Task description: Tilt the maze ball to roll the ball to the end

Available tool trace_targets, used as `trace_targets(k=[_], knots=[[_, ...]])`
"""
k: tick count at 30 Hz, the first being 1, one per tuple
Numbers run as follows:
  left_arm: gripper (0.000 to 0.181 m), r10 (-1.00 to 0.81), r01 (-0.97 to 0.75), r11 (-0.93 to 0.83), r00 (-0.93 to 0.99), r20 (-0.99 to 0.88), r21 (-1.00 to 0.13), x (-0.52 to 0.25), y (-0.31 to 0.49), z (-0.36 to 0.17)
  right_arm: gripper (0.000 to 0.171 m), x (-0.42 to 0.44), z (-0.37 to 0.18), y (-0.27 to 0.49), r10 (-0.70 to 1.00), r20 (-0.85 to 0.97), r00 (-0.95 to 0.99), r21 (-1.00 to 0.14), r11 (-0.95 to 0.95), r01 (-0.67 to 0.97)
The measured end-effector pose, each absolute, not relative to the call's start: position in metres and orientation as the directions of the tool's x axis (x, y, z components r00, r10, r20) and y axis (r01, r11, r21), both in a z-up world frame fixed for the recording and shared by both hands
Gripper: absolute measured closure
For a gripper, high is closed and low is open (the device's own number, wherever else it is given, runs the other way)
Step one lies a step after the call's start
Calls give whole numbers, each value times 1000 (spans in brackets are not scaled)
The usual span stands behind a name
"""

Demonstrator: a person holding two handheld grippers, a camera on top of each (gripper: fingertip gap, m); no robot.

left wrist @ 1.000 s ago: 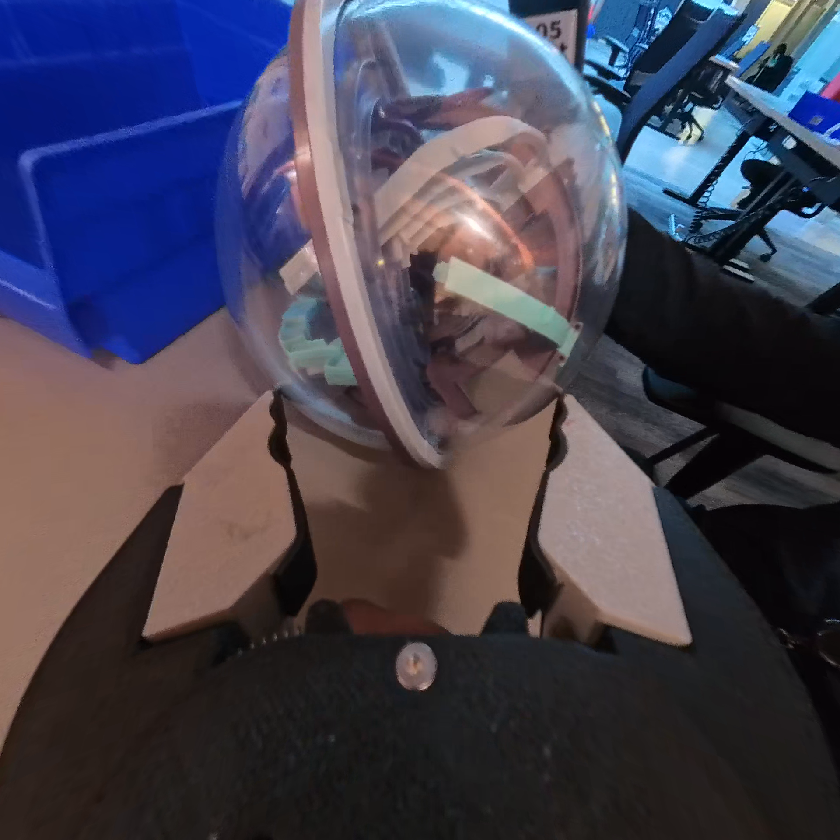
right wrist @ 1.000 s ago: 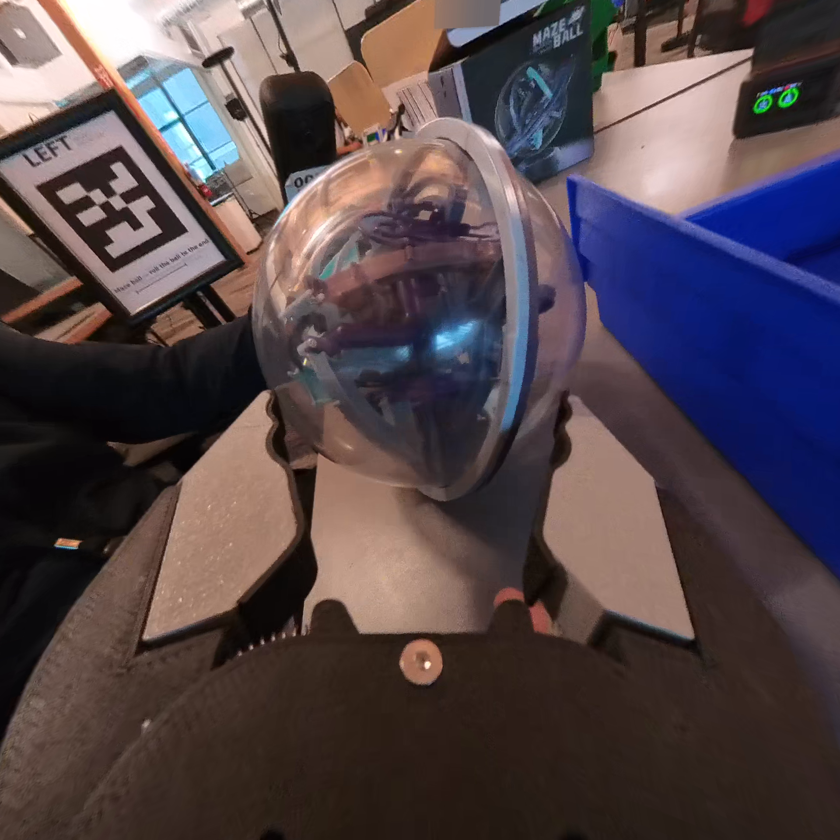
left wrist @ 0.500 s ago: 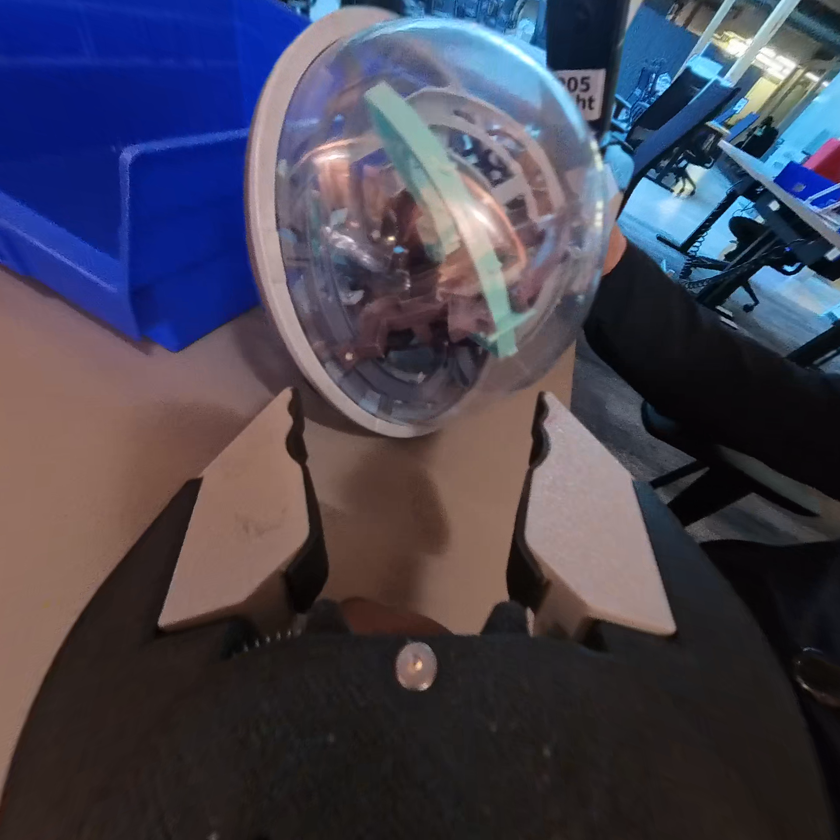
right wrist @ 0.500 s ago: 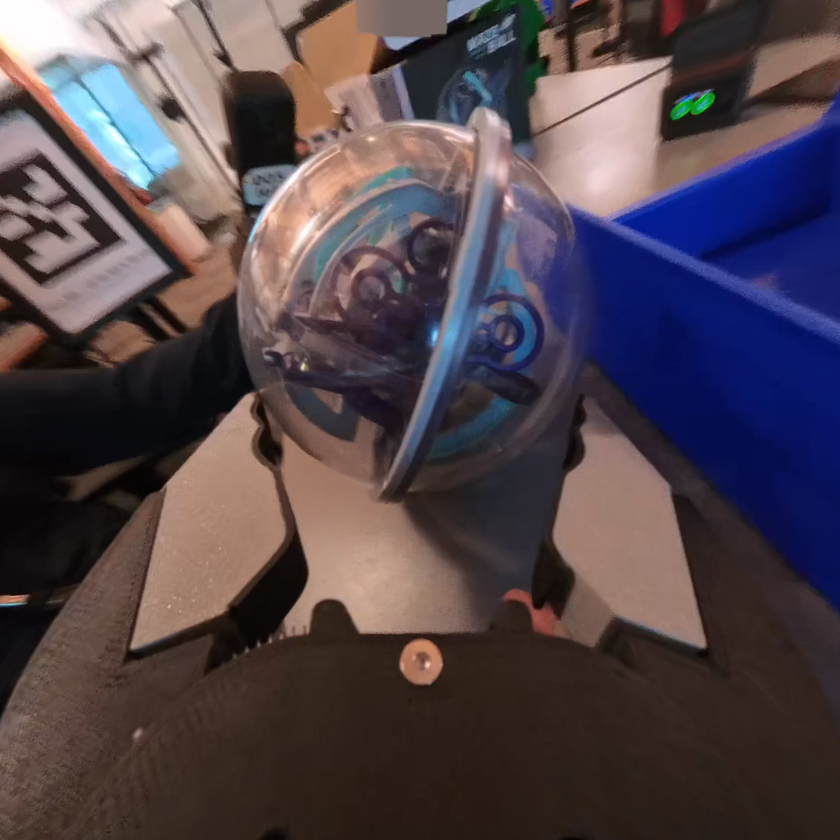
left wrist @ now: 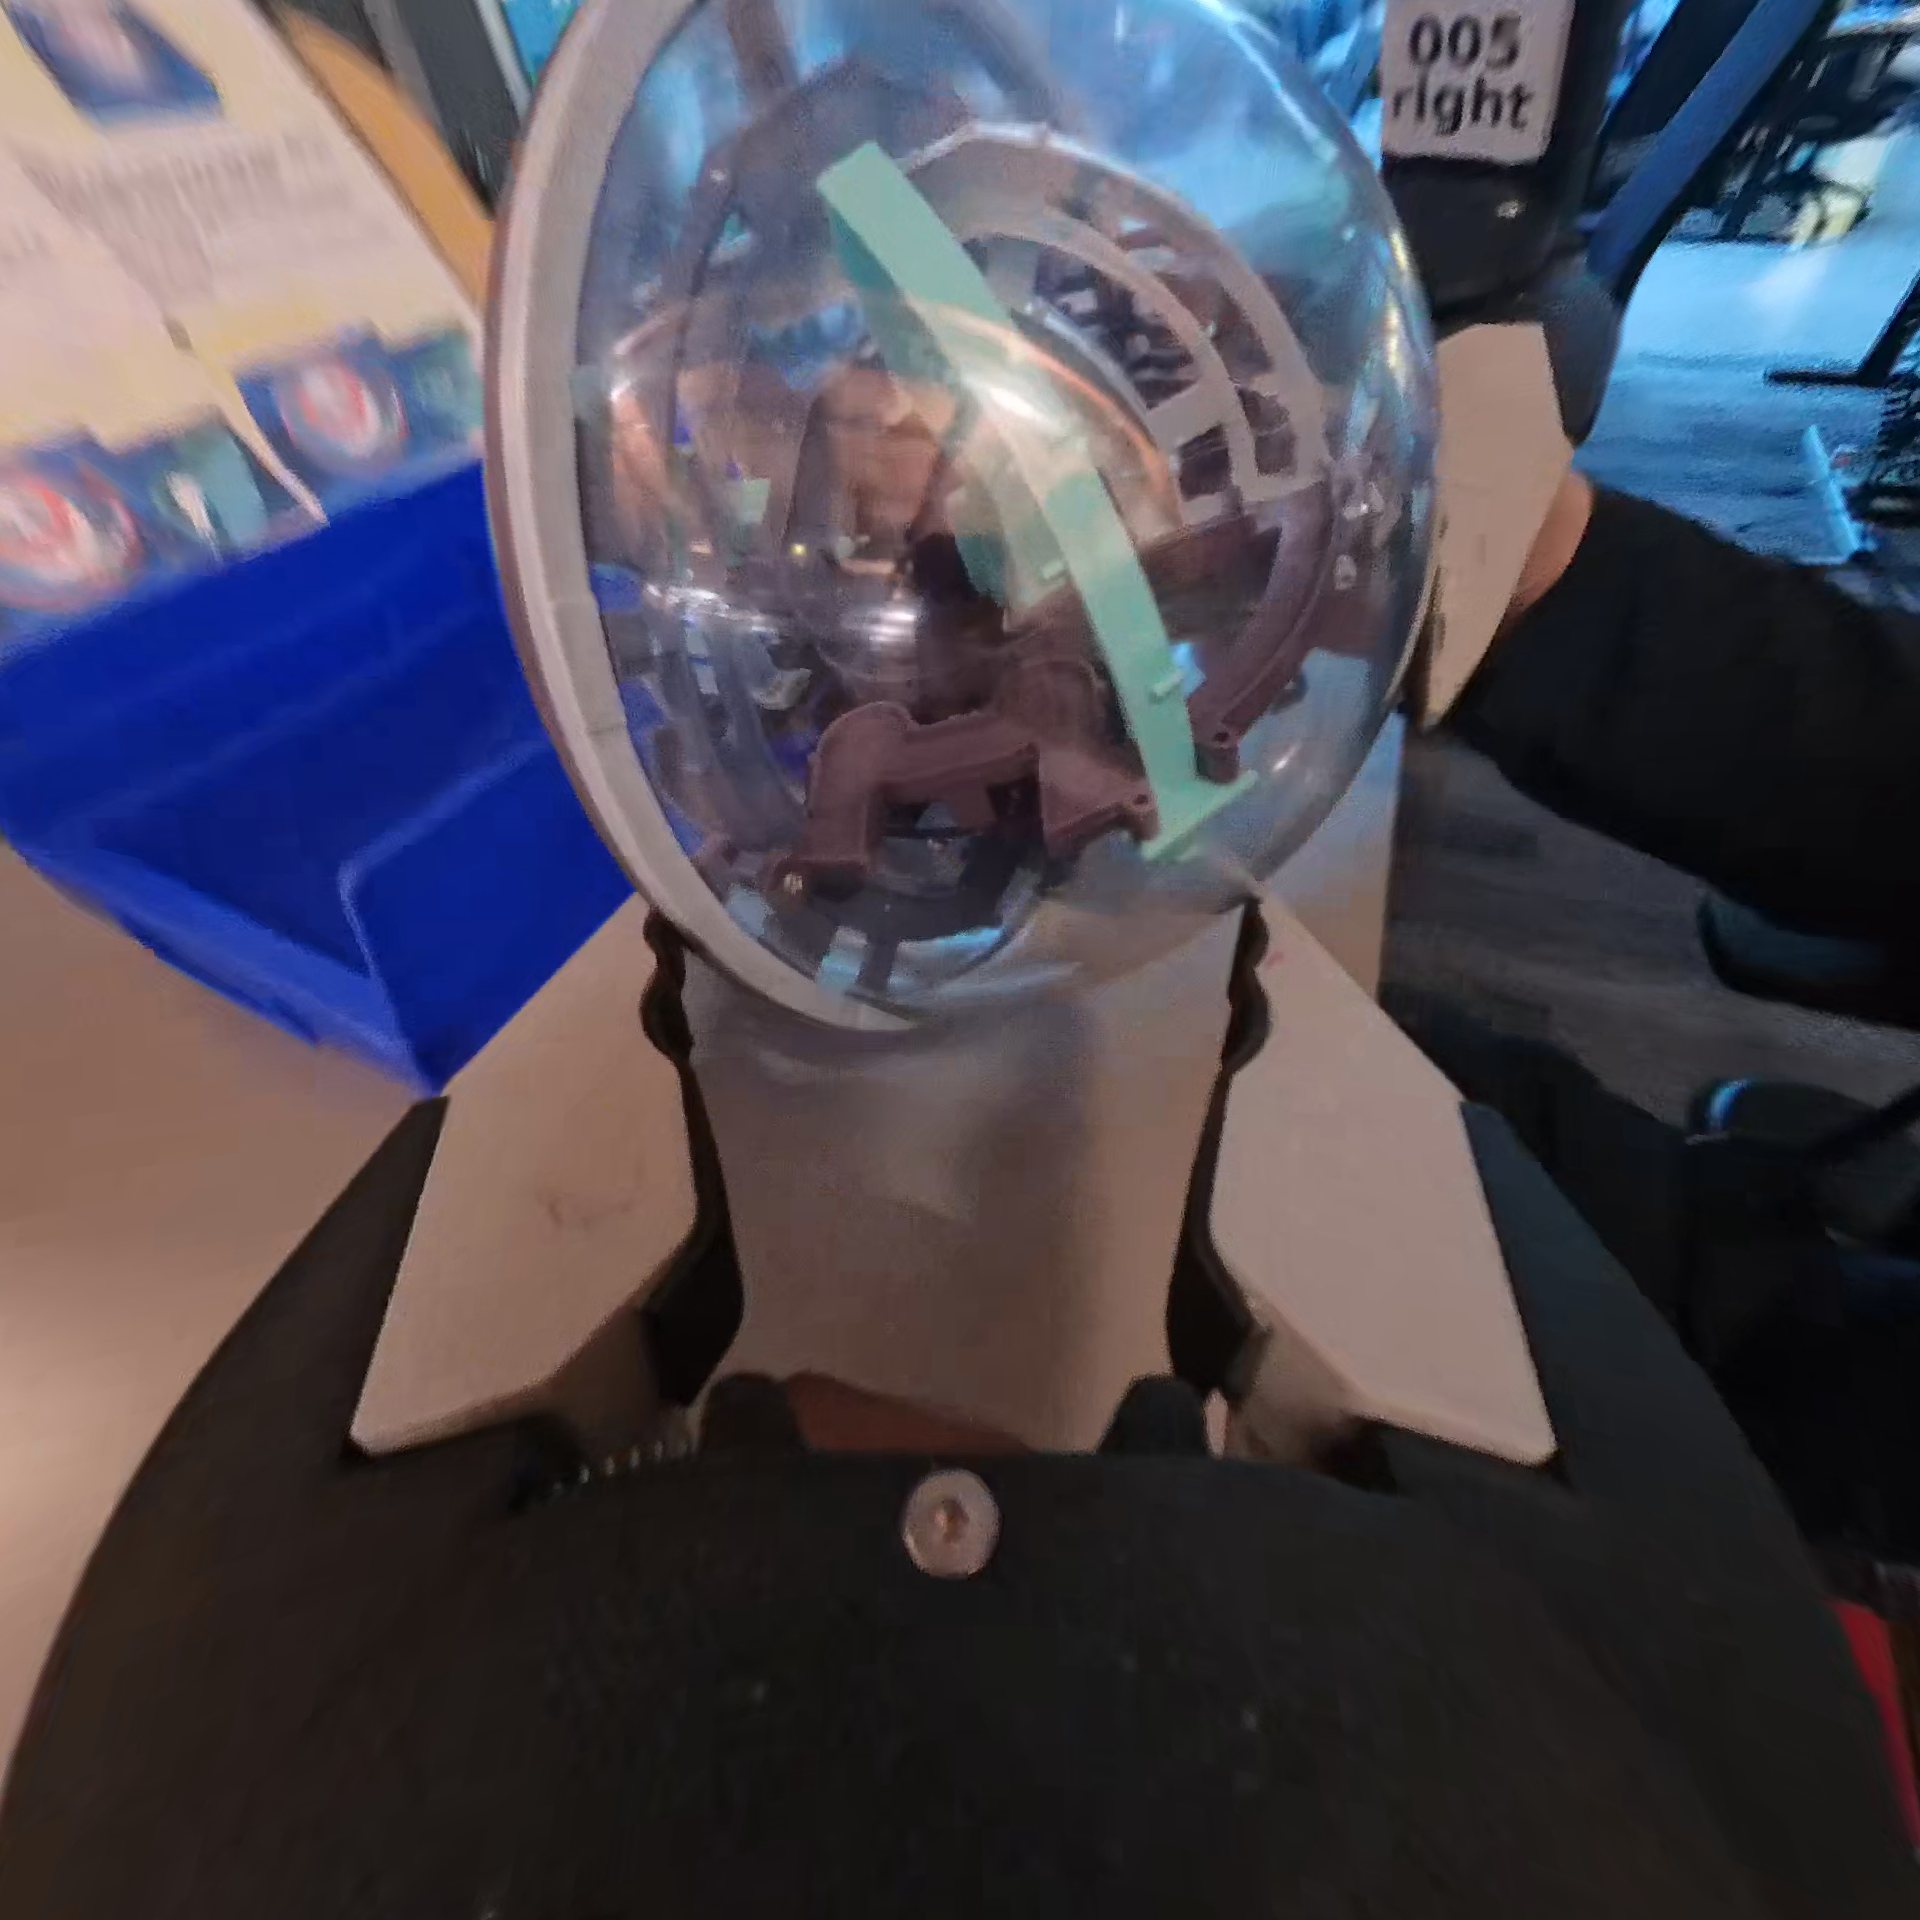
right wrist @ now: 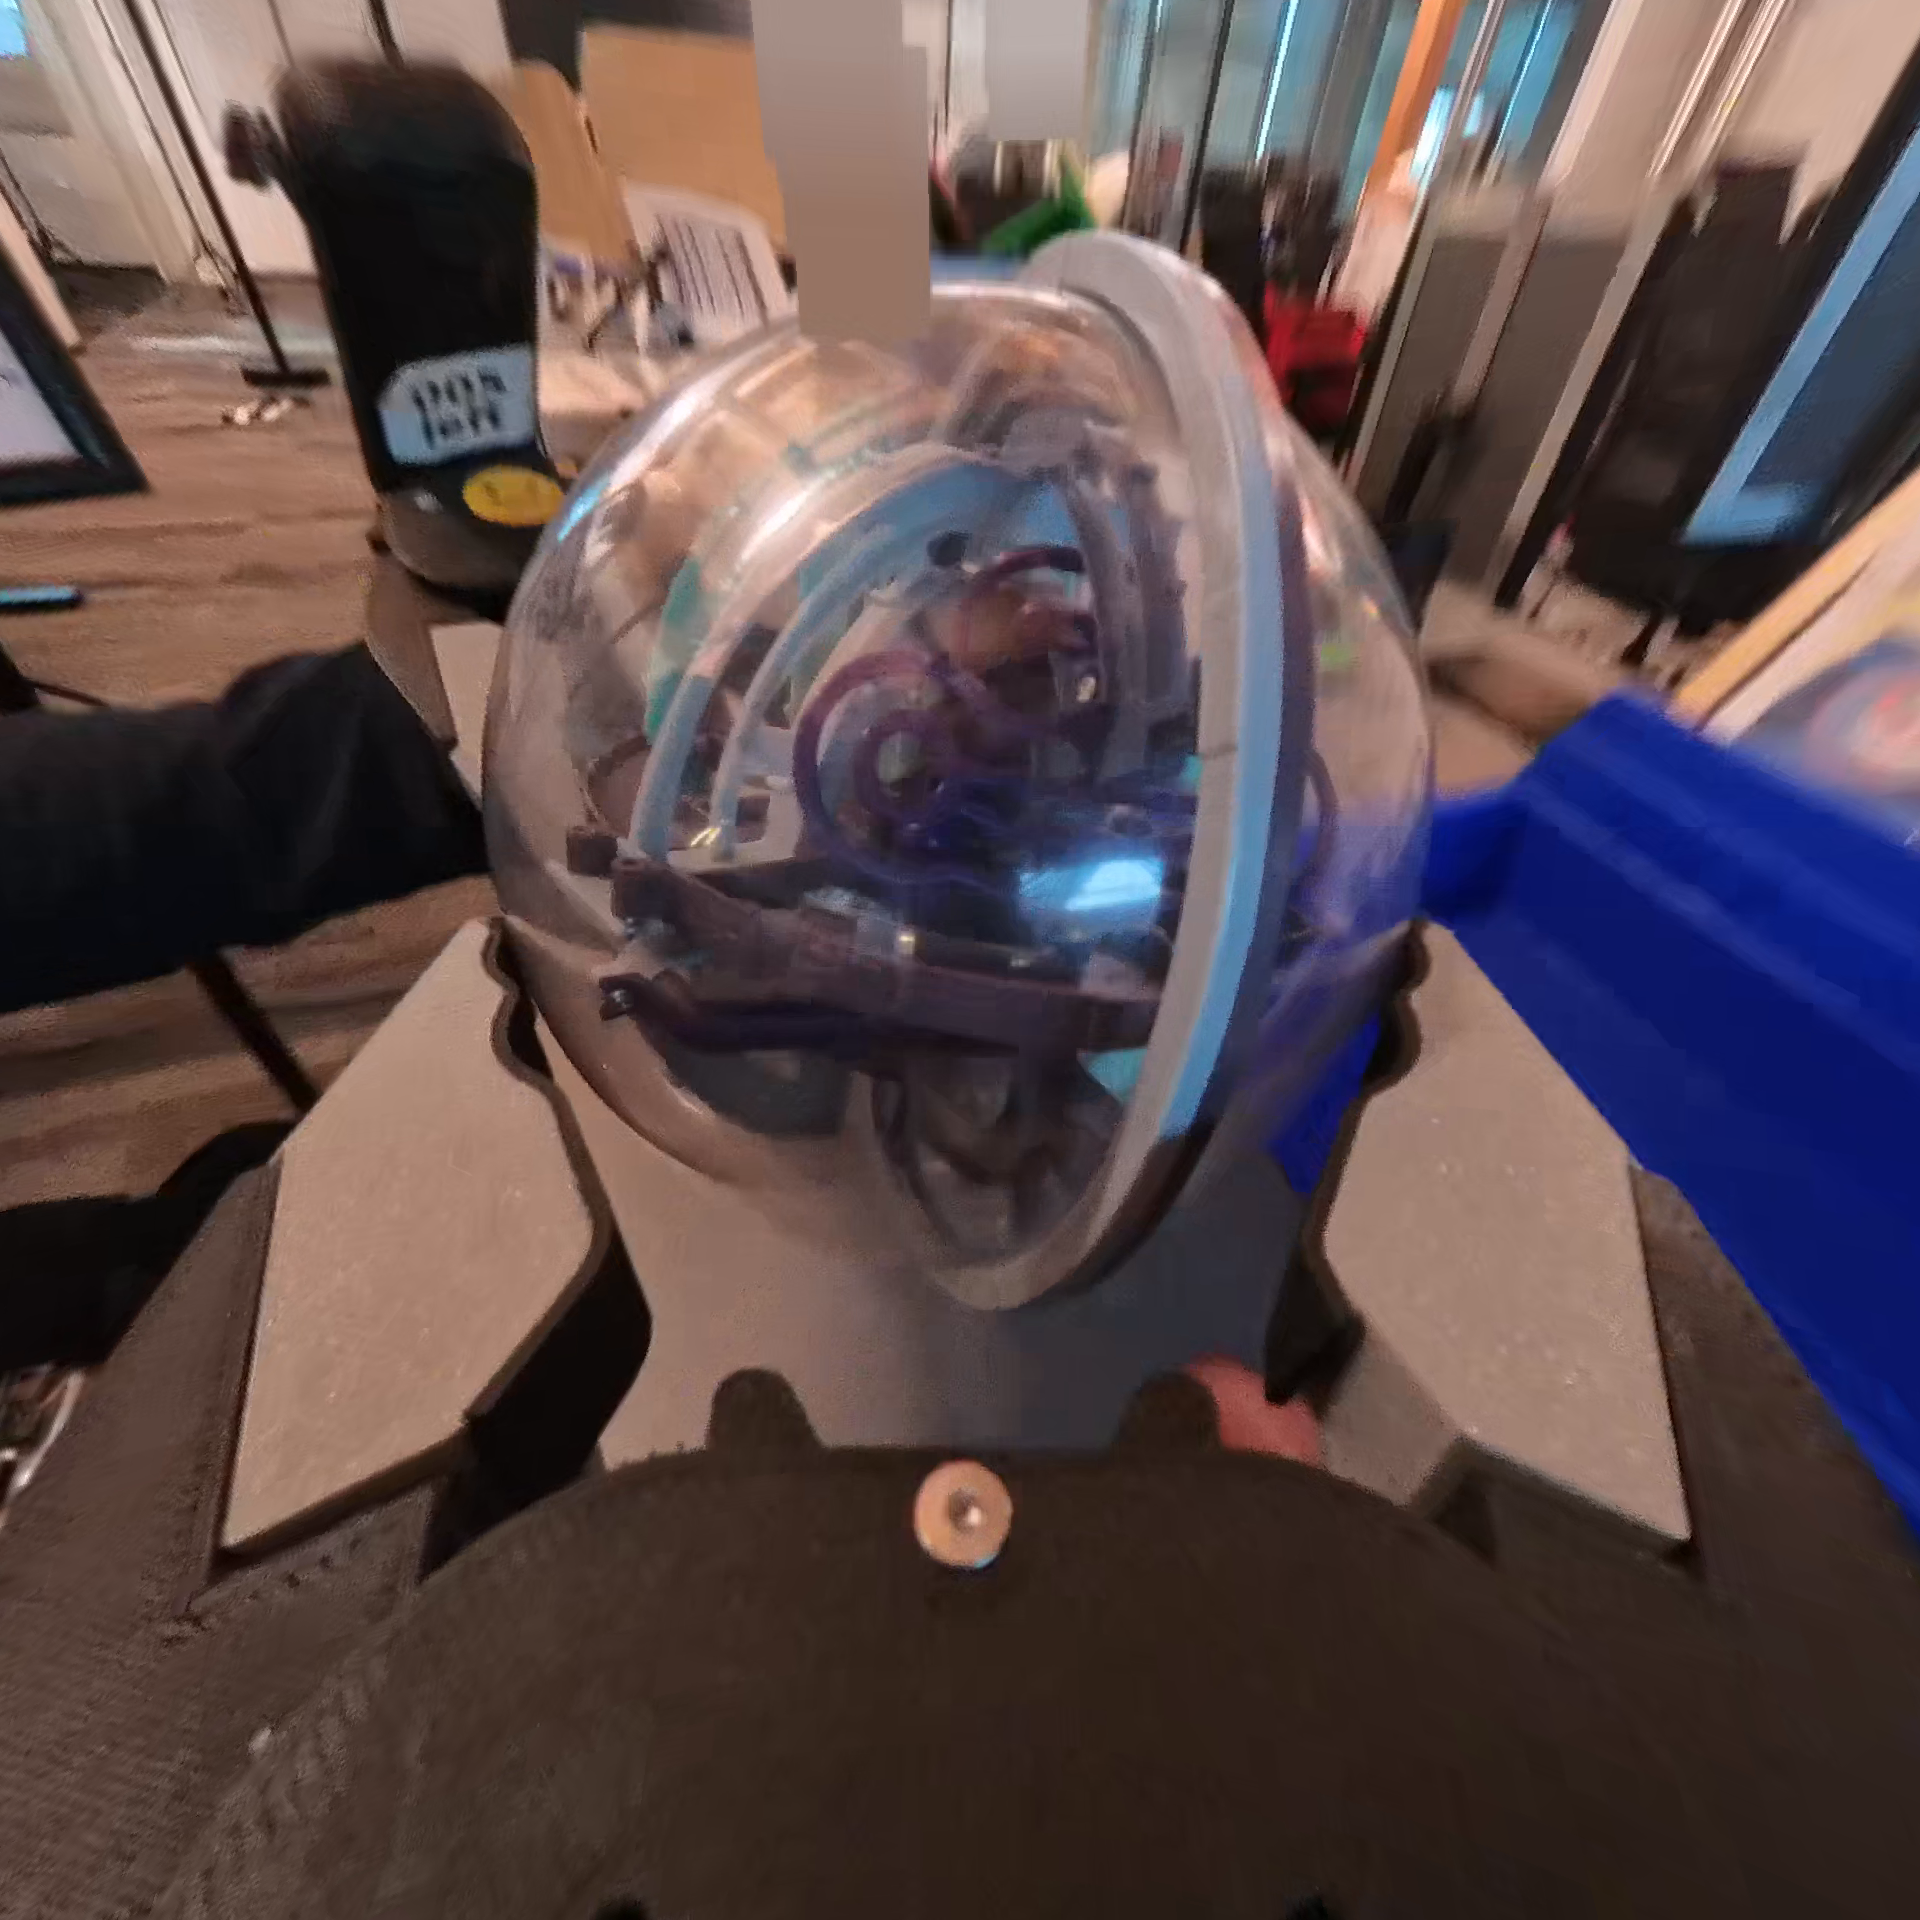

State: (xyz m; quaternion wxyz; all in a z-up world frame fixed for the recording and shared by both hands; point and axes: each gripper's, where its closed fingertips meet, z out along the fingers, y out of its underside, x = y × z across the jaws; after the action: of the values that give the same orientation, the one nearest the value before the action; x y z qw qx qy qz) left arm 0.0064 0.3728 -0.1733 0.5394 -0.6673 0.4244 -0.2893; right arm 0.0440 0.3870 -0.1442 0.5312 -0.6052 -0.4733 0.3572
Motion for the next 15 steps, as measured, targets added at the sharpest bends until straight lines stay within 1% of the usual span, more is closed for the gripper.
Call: trace_targets(k=[3, 7, 11, 15], knots=[[79, -862, -240, 88, 468, -194, -967, 10, 345, -125, 17, 47, -90, 353, 930, 208, 302, -976, 177, 127], [78, -787, -258, 306, 473, -396, -916, 10, 288, -65, 17, 48, -32, 291, 876, 378, 299, -925, 371, 81], [77, -740, -259, 393, 481, -471, -882, 14, 226, -24, 17, 52, 7, 227, 851, 433, 297, -897, 440, 45], [76, -688, -261, 474, 486, -539, -841, 18, 190, -6, 17, 56, 21, 192, 843, 454, 288, -882, 471, 8]])
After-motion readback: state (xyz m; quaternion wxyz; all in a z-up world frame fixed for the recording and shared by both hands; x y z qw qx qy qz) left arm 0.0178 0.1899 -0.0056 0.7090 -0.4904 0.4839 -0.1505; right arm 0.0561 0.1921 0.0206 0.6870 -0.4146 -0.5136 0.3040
